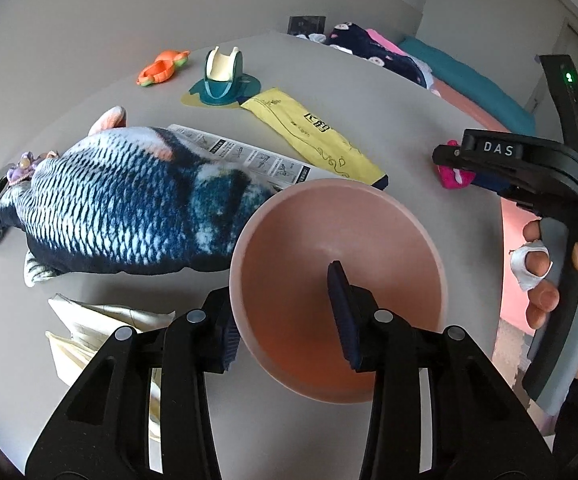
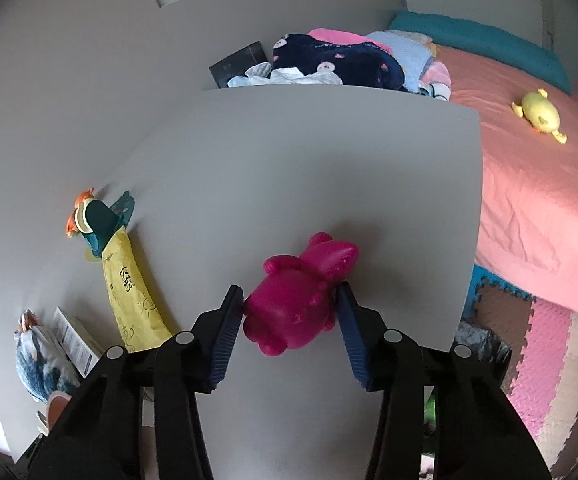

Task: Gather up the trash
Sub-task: 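Grasp the pink bowl rim with the left tool while the right grasps the pink pig, then carry the bowl and pig to the trash bin and open both tools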

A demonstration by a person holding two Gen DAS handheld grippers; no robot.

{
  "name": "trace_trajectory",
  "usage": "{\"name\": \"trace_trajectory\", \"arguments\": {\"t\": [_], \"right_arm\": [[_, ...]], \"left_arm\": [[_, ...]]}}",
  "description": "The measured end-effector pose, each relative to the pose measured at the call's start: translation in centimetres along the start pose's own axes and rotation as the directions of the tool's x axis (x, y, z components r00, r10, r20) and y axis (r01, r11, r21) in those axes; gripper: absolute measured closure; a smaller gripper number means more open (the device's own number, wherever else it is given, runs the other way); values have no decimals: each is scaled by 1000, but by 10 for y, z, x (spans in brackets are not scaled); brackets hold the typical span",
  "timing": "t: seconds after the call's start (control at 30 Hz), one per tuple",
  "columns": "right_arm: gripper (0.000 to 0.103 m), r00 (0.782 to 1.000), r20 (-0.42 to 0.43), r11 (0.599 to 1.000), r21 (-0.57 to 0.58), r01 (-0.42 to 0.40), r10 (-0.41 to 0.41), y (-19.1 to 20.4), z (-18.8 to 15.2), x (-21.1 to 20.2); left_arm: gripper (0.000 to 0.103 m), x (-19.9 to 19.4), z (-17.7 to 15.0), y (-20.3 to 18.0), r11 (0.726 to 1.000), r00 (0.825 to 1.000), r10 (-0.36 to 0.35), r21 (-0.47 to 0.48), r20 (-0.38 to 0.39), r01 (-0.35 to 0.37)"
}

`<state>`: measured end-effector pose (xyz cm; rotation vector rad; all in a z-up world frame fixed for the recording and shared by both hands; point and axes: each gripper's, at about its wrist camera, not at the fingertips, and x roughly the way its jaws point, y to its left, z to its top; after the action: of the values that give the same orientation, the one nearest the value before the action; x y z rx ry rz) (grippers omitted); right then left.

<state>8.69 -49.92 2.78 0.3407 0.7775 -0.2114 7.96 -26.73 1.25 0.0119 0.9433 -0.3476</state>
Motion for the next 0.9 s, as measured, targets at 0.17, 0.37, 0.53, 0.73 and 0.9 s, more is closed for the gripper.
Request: {"name": "trace_trajectory", "arguments": {"t": [0.17,0.37,0.53,0.73,0.9], "right_arm": [[55,999,52,1000,-6,2,-2,-4,-9,-16],[55,994,95,999,-17,-49,51,-11,-17,-49],[54,988,118,995,-22,-98,100,-18,-29,-80],[54,980,156,992,-23,-125,128,-30,-39,-114],[54,976,174,991,-2,-134,132,-51,-48,-135]], "left_arm": [[86,-2,1,11,996,998,-59,-61,6,59],[88,-11,-1,3,999,998,-47,-25,42,49],[89,-30,-4,-14,999,994,-32,32,101,29],[89,-42,-16,-37,996,992,-54,72,111,46],[89,-52,-23,-67,991,990,-89,114,108,76]]}}
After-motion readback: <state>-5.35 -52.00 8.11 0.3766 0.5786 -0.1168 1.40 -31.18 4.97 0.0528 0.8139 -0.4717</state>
